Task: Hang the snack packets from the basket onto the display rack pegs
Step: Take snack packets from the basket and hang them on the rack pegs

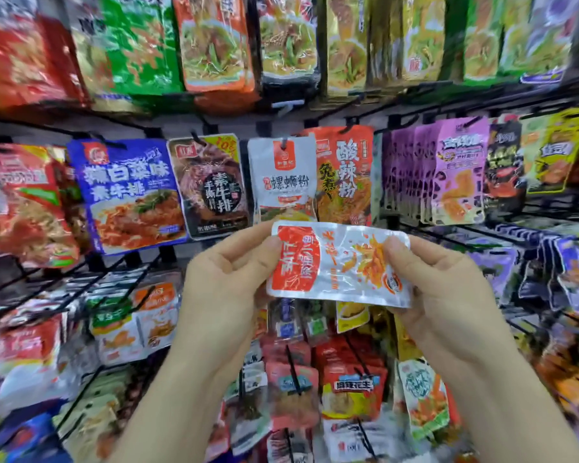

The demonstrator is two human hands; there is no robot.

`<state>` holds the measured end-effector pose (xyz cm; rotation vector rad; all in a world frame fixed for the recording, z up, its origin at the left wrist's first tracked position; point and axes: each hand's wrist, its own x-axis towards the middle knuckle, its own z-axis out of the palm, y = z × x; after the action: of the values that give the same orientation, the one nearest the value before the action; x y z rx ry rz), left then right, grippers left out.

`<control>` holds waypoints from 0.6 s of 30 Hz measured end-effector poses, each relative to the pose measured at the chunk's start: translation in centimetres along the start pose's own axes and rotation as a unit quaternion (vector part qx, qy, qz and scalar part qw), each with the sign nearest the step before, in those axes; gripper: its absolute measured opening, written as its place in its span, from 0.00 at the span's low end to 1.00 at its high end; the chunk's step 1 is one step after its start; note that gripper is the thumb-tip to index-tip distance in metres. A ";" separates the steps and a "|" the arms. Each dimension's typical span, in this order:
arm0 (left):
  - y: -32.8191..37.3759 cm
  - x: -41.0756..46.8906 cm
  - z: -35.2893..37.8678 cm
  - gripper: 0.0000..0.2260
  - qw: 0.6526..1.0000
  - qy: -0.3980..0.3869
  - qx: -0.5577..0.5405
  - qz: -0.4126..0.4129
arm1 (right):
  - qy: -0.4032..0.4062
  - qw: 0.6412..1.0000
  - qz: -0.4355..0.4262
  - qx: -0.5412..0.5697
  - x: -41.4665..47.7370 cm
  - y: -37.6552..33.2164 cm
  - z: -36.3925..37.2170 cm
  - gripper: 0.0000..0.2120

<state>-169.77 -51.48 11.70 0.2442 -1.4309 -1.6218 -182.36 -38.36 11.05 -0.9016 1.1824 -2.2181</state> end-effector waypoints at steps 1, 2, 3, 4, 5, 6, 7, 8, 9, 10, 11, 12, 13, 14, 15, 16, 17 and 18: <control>0.2 -0.8 -0.5 0.13 1.000 -0.010 0.000 -0.005 | 0.007 1.000 -0.002 -0.005 -0.6 0.1 0.3 0.10; 0.2 -1.7 -1.1 0.14 1.000 -0.024 0.005 -0.006 | 0.017 1.000 -0.003 -0.011 -1.1 0.2 0.5 0.10; 0.1 -2.5 -1.8 0.17 0.999 -0.040 0.015 -0.009 | 0.032 0.999 -0.003 -0.014 -1.5 0.5 0.7 0.08; 0.0 -3.5 -2.7 0.19 0.998 -0.056 0.034 -0.020 | 0.049 0.999 -0.001 -0.017 -2.0 0.9 1.2 0.07; -0.3 -4.4 -3.3 0.20 0.995 -0.073 0.053 -0.040 | 0.070 0.997 0.000 -0.023 -2.4 1.3 1.3 0.06; -1.0 -5.3 -3.8 0.21 0.991 -0.090 0.072 -0.065 | 0.085 0.996 0.000 -0.033 -2.7 1.7 1.3 0.06; -1.4 -6.3 -4.2 0.20 0.988 -0.093 0.084 -0.091 | 0.093 0.995 0.006 -0.042 -3.0 2.3 1.5 0.07; -2.0 -7.3 -4.6 0.16 0.987 -0.079 0.086 -0.111 | 0.096 0.994 0.017 -0.045 -3.4 3.0 1.9 0.07; -2.3 -8.2 -4.8 0.13 0.987 -0.050 0.081 -0.130 | 0.097 0.994 0.030 -0.042 -3.8 3.6 2.0 0.07; -2.8 -9.1 -5.1 0.09 0.985 -0.016 0.085 -0.148 | 0.095 0.994 0.047 -0.039 -4.4 4.2 2.1 0.08; -2.9 -9.9 -5.3 0.05 0.982 0.021 0.089 -0.164 | 0.090 0.993 0.068 -0.038 -5.0 4.7 2.3 0.09; -3.2 -10.6 -5.8 0.06 0.978 0.054 0.103 -0.171 | 0.083 0.992 0.088 -0.039 -5.6 5.2 2.3 0.10; -3.4 -11.3 -6.3 0.08 0.975 0.077 0.122 -0.171 | 0.075 0.991 0.106 -0.036 -6.3 5.9 2.2 0.10; -3.6 -11.9 -6.7 0.08 0.972 0.090 0.145 -0.163 | 0.068 0.990 0.120 -0.032 -6.9 6.6 2.0 0.09; -3.4 -12.5 -7.0 0.07 0.968 0.100 0.165 -0.161 | 0.063 0.989 0.130 -0.029 -7.6 7.3 1.9 0.08; -3.4 -13.0 -7.4 0.07 0.965 0.110 0.175 -0.160 | 0.060 0.989 0.132 -0.033 -8.2 7.8 1.6 0.07; -3.3 -13.4 -7.6 0.08 0.964 0.120 0.170 -0.164 | 0.058 0.989 0.134 -0.037 -8.8 8.4 1.4 0.04; -3.3 -13.7 -7.8 0.09 0.965 0.129 0.151 -0.170 | 0.056 0.988 0.139 -0.039 -9.5 8.9 1.3 0.01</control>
<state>-158.66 -47.14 0.95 0.8874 -1.4833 -1.5608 -174.20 -37.40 0.92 -0.6044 1.3651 -2.0288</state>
